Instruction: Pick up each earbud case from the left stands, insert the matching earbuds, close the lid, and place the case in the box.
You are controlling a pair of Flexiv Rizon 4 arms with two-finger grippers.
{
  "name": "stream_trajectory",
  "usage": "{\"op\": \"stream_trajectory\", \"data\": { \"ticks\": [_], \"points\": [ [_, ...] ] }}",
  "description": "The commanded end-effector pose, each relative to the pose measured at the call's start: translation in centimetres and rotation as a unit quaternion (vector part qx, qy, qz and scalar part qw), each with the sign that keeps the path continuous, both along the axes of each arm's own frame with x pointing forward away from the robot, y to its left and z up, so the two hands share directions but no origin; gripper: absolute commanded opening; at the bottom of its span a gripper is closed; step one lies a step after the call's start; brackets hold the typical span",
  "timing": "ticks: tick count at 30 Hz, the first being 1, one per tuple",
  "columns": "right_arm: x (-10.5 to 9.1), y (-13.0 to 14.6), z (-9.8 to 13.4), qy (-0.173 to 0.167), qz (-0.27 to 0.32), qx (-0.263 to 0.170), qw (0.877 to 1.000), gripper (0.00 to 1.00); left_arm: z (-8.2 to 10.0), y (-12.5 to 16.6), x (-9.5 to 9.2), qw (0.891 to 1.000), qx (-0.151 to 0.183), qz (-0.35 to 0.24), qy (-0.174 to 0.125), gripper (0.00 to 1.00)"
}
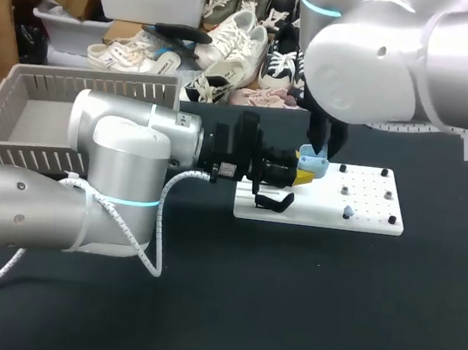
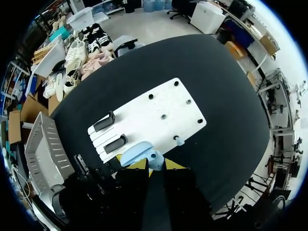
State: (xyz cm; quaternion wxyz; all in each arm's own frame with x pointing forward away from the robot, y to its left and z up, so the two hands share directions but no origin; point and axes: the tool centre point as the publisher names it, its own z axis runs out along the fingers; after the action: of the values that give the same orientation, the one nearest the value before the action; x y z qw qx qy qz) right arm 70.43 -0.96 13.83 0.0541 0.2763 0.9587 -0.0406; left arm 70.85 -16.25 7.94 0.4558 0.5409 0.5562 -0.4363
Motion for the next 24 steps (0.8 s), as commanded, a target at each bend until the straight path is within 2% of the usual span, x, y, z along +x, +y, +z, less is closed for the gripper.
{"op": "stream_trajectory", "data": {
  "ticks": [1,24],
  "points": [
    [-0.35,-0.14,-0.21,-0.002,-0.002,0.002,1.0,0.0,-0.07,0.04,-0.01,1.0,-0.002,0.0,-0.001,0.0],
    [-0.53,0.06,-0.23,0.002,0.0,0.006,1.0,0.0,-0.07,0.04,-0.01,1.0,-0.002,0.0,-0.001,0.0]
  ]
}}
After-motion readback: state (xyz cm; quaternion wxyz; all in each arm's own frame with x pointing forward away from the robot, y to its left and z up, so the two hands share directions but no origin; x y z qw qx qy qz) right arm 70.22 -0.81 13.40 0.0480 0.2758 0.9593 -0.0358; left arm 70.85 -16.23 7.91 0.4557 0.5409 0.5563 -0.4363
